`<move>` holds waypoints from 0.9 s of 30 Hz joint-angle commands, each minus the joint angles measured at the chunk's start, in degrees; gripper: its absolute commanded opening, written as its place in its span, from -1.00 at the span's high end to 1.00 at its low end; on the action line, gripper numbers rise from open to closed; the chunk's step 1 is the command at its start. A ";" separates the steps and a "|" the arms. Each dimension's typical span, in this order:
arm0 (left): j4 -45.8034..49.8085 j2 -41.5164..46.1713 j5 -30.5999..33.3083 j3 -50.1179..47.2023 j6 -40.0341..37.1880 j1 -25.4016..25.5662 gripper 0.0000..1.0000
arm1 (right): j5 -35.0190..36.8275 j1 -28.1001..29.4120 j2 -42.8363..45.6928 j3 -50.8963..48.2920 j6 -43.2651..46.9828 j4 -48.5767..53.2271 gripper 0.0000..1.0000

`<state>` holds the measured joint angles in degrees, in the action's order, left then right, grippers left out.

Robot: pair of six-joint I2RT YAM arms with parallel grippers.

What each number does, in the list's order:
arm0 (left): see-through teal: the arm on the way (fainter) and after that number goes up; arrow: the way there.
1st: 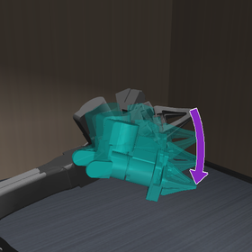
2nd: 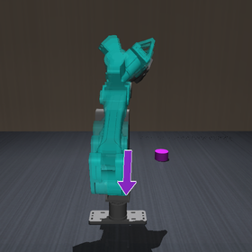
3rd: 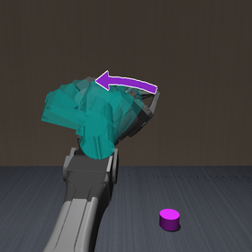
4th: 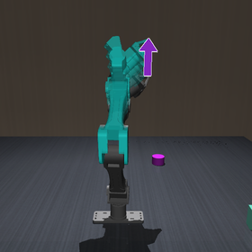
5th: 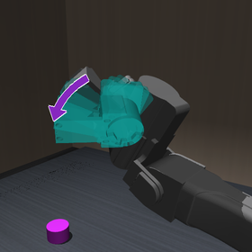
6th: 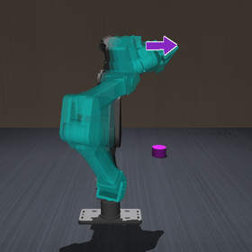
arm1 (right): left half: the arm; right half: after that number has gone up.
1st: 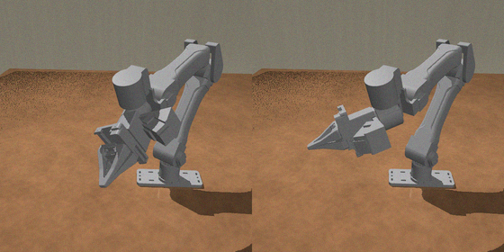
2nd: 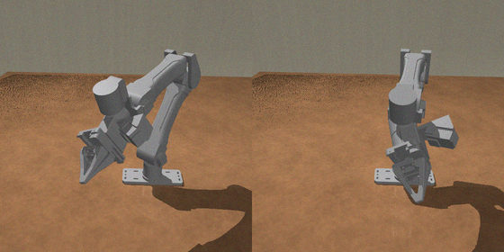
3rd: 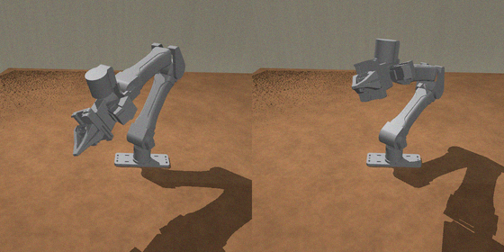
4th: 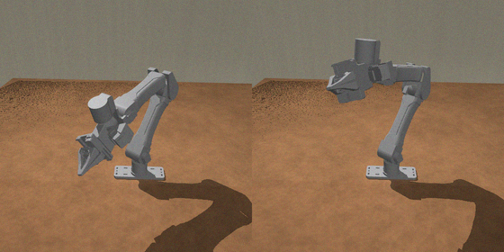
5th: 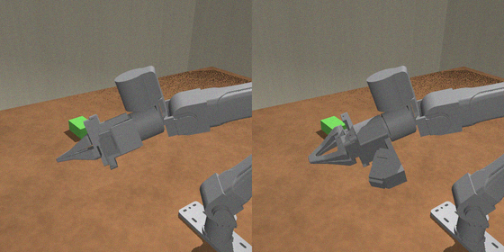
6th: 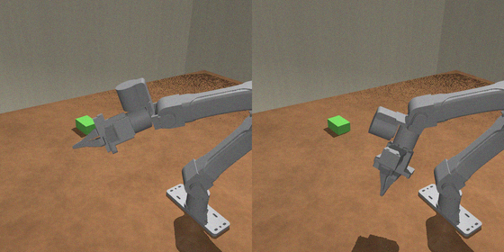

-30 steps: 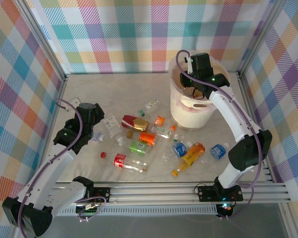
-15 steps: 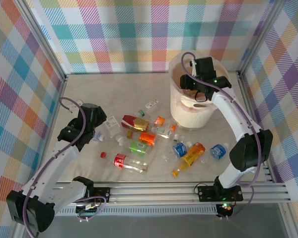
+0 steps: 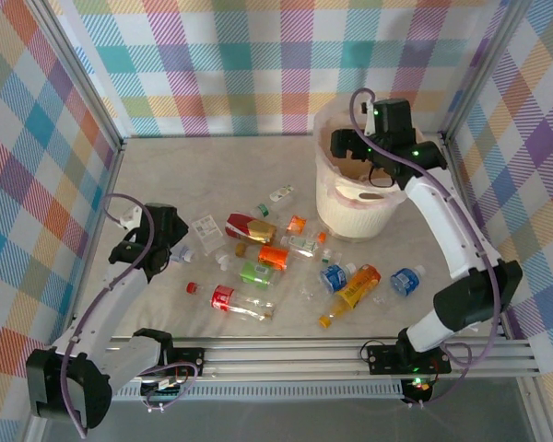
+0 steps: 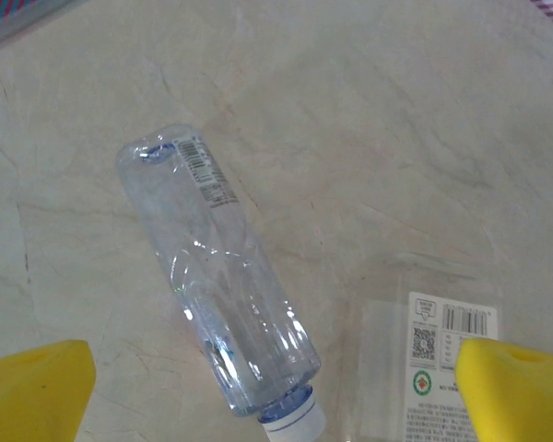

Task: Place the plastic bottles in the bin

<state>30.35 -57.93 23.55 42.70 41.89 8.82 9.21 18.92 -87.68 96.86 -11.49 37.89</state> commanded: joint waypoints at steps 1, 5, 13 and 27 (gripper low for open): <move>-4.13 -1.72 -6.51 -1.82 2.38 -3.21 -1.00 | 1.18 -0.12 3.64 0.80 -2.84 2.02 -0.99; -6.63 -5.61 -12.22 -3.04 3.21 -7.37 -1.00 | 0.28 -0.14 6.25 -1.26 -3.63 1.21 -0.99; -9.40 -11.64 -13.60 -4.19 4.37 -11.06 -1.00 | -0.33 -0.07 7.52 -3.42 -4.32 0.10 -0.99; -13.92 -22.22 -16.89 -3.84 4.61 -13.99 -0.72 | -0.76 -0.15 7.28 -4.57 -5.38 -1.06 -0.99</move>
<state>17.37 -78.63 7.68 39.16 45.89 -3.92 9.10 18.92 -80.84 93.25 -15.90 38.59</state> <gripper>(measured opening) 0.865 0.996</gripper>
